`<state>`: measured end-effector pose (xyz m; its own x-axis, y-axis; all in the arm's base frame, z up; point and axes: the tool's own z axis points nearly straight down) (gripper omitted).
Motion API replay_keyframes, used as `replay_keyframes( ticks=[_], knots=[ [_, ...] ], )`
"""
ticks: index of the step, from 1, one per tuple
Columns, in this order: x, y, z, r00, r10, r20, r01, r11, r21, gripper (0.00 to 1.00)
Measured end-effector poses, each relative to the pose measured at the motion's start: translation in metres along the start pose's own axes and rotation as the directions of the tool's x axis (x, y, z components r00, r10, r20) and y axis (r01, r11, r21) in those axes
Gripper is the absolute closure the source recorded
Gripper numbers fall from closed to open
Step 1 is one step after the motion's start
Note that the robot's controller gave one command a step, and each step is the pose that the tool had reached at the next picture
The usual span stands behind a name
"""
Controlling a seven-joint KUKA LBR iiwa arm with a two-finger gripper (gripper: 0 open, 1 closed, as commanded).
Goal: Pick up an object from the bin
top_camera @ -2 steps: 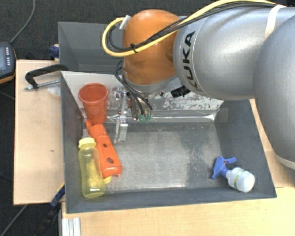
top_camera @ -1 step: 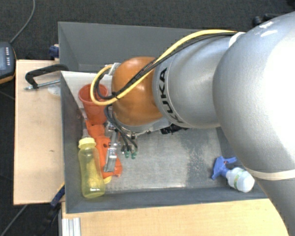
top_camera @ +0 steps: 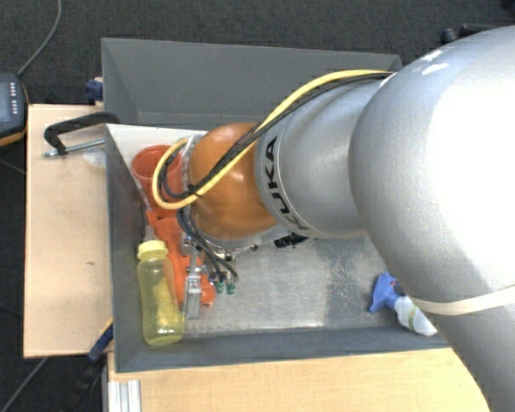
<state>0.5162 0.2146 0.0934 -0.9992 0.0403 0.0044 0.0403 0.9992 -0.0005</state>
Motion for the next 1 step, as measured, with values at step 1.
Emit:
replay_keyframes(
  ticks=[1],
  knots=[
    [0.0147,-0.0071,-0.0089,0.945,-0.328,0.006,0.328,0.945,-0.002,0.0]
  ],
)
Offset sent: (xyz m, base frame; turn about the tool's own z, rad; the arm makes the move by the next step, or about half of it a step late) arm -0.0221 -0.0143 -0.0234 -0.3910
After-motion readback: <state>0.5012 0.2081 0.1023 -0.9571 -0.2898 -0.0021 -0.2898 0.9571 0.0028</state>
